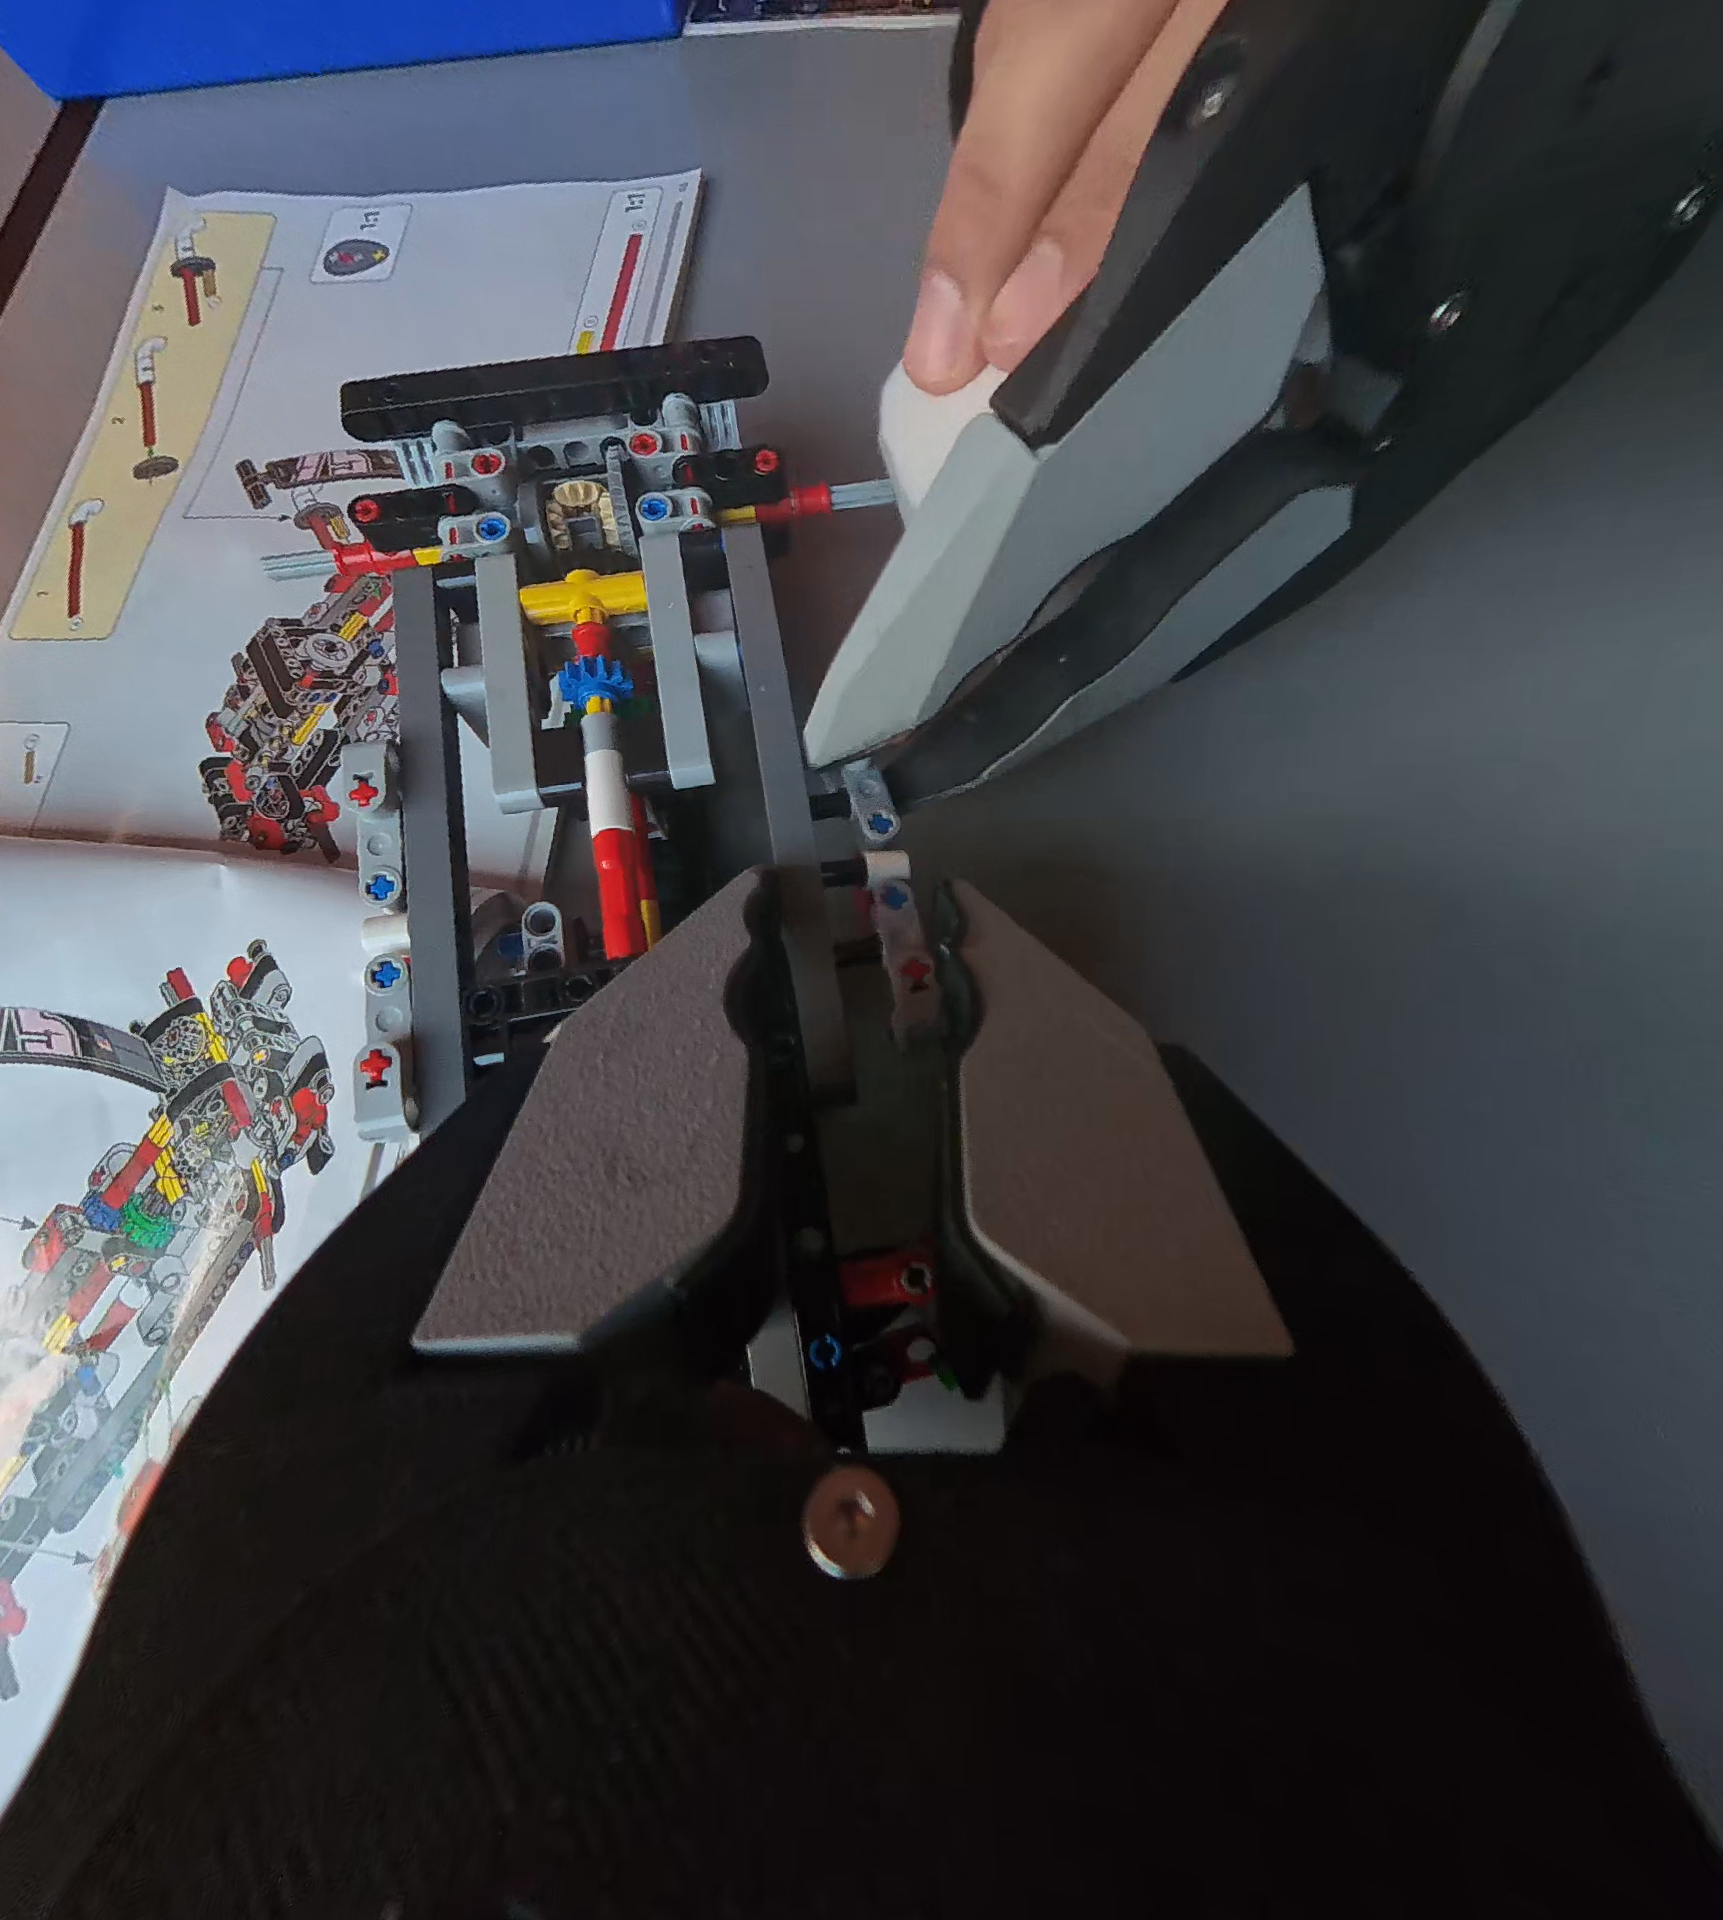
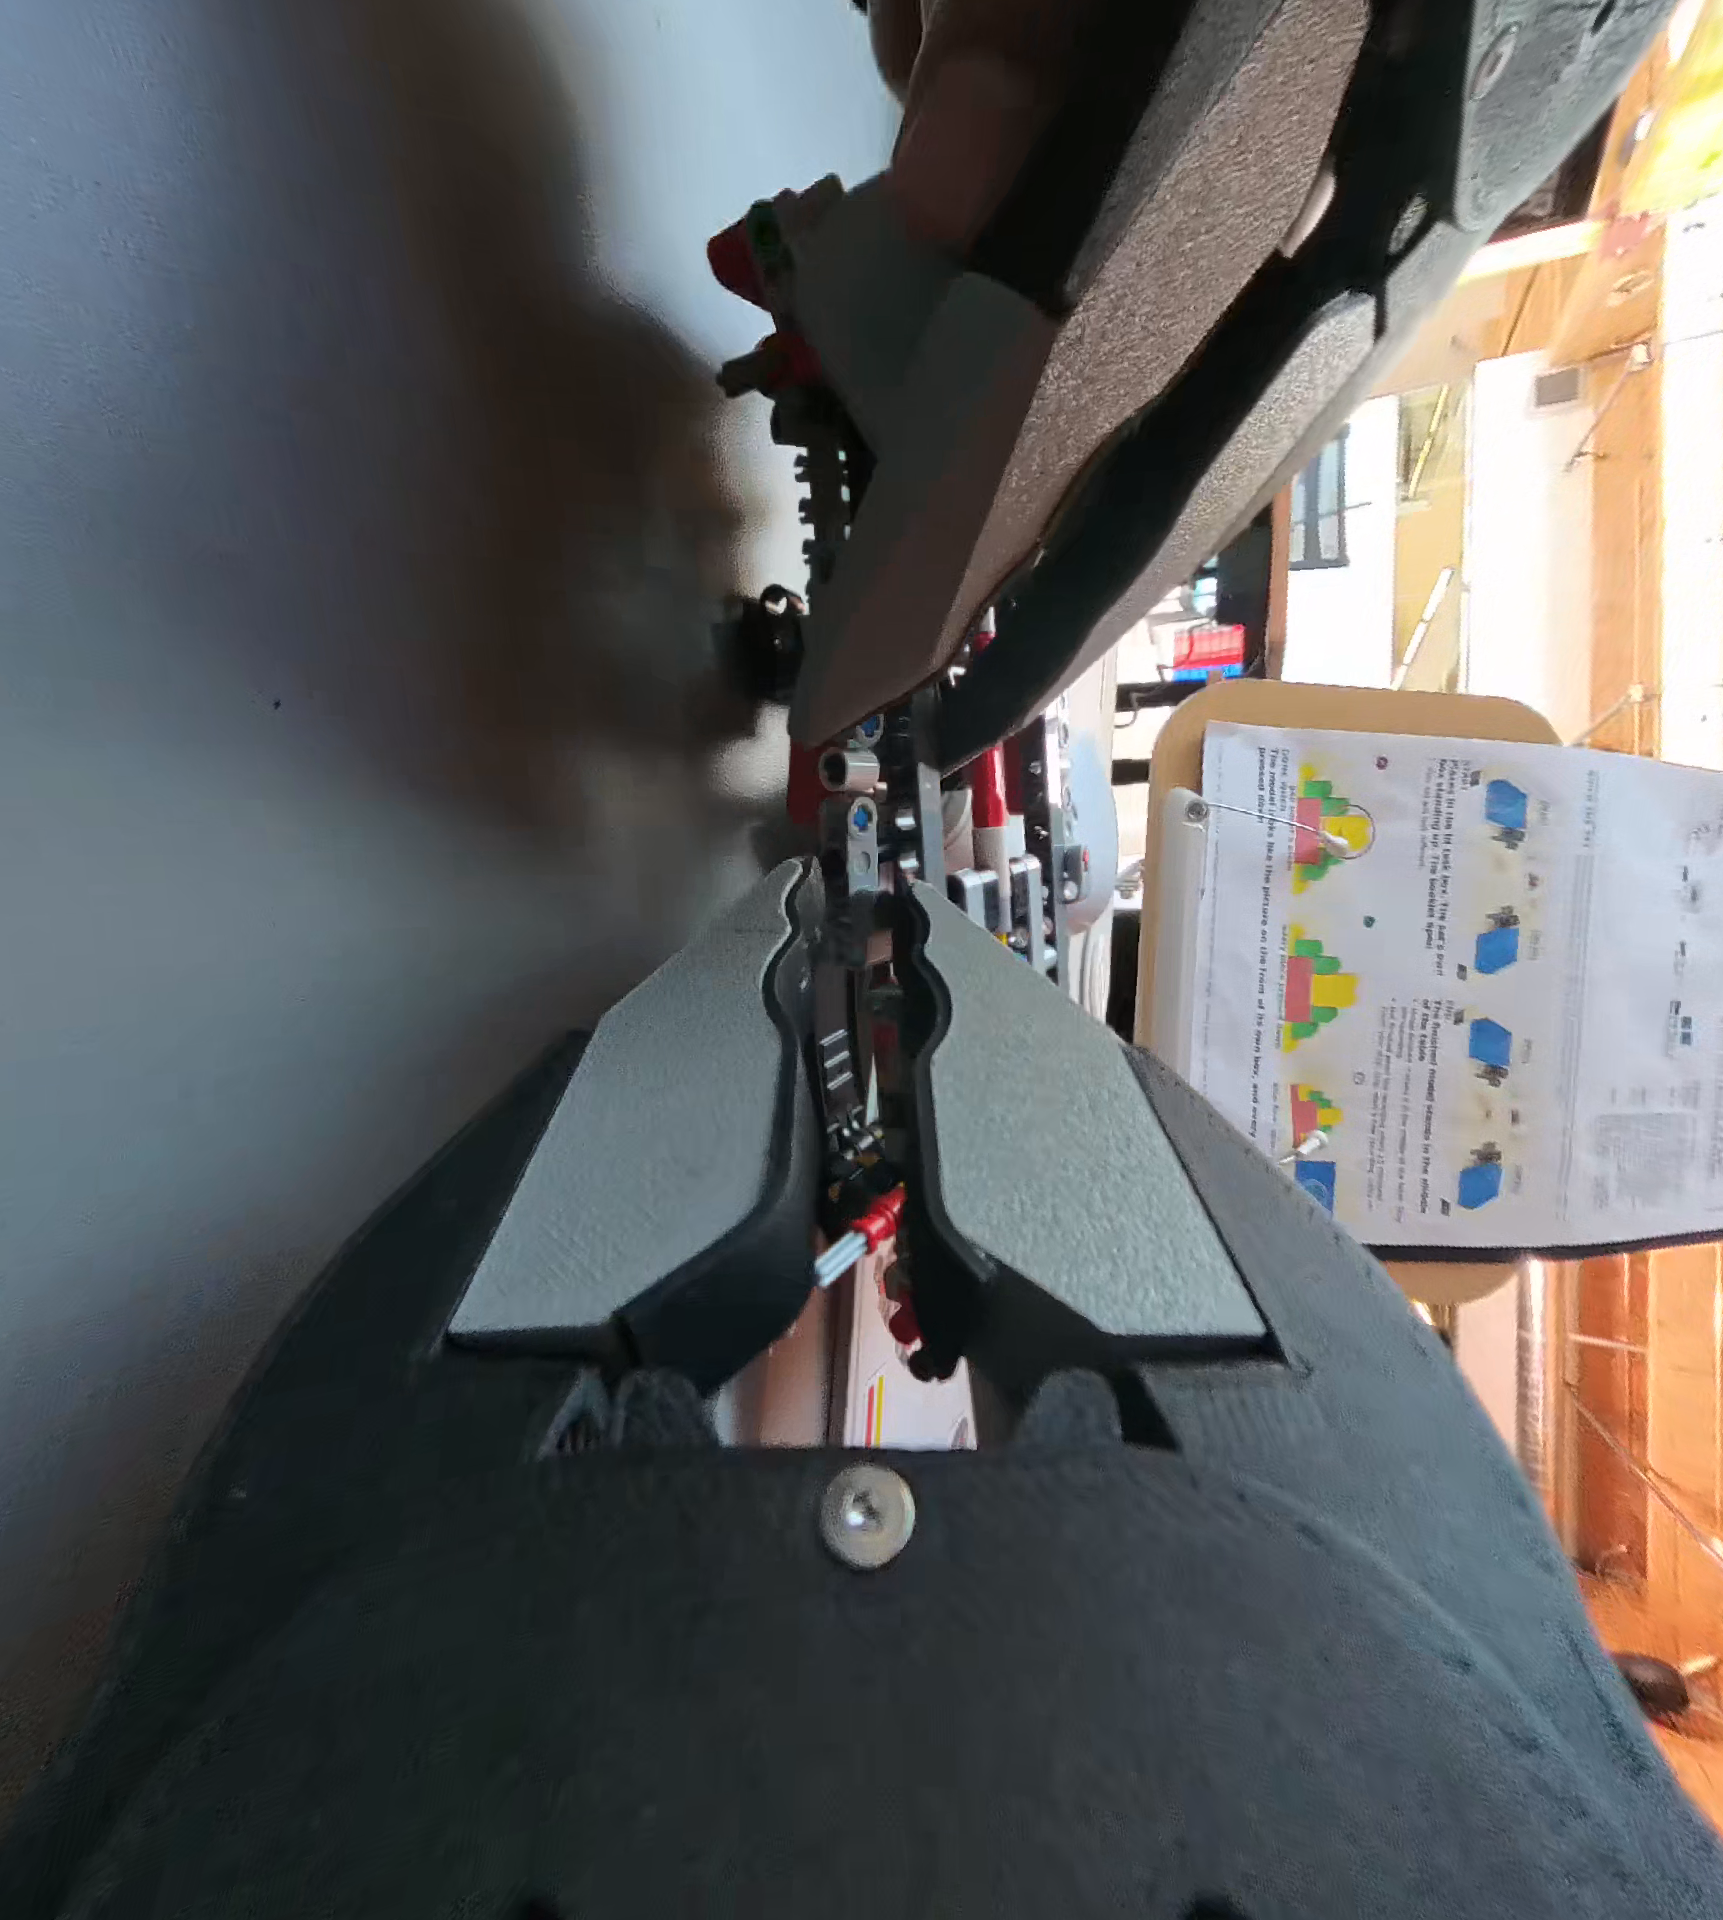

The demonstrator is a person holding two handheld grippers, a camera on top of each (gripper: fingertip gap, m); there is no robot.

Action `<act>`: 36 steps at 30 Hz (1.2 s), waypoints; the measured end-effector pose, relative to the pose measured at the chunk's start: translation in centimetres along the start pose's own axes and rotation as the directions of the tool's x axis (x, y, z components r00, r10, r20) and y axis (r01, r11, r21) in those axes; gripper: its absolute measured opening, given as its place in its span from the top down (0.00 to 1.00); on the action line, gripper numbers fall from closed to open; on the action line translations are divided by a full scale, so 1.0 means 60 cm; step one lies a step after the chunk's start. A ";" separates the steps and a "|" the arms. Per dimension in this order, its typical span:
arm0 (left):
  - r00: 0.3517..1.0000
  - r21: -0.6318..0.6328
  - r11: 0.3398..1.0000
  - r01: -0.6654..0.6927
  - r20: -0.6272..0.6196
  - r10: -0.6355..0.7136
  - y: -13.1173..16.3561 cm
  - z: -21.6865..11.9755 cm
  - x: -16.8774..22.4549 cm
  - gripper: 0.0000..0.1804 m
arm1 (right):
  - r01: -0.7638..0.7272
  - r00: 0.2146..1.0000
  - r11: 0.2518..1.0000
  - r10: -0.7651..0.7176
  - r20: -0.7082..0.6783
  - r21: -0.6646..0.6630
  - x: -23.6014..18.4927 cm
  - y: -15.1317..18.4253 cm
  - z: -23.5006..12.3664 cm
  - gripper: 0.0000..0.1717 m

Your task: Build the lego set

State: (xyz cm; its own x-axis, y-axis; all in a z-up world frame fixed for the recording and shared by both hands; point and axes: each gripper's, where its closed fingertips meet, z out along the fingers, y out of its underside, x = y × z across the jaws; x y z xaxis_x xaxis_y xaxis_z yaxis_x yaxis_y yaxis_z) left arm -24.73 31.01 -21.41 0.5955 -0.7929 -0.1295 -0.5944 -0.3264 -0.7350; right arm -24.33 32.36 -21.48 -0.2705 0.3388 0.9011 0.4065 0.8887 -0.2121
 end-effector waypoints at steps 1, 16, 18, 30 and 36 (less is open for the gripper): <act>1.000 -0.004 1.000 -0.005 0.005 0.005 0.000 0.000 0.000 0.84 | -0.006 1.000 1.000 0.006 -0.006 -0.010 -0.001 0.001 0.001 0.94; 0.999 0.013 1.000 -0.017 0.031 0.017 -0.002 0.002 0.000 0.86 | -0.117 0.993 0.993 0.117 0.021 -0.022 0.005 0.001 -0.009 0.93; 0.999 0.004 0.999 -0.032 0.036 0.032 -0.002 0.002 0.000 0.86 | -0.164 0.984 0.986 0.165 0.061 -0.022 0.004 0.002 -0.010 0.94; 0.997 -0.030 0.997 -0.076 0.017 0.076 0.005 0.001 -0.007 0.87 | -0.204 0.937 0.972 0.229 0.262 -0.120 0.000 0.003 0.000 0.96; 0.995 -0.038 0.995 -0.096 0.025 0.097 0.004 0.001 -0.009 0.87 | -0.363 0.868 0.928 0.371 0.330 -0.089 0.002 0.001 0.000 0.96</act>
State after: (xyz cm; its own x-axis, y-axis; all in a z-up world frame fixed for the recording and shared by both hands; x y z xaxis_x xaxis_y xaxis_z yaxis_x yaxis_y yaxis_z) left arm -25.14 31.42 -21.56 0.5485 -0.8075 -0.2172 -0.6691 -0.2681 -0.6931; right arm -24.32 32.44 -21.39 -0.3718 0.7260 0.5785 0.5527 0.6738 -0.4904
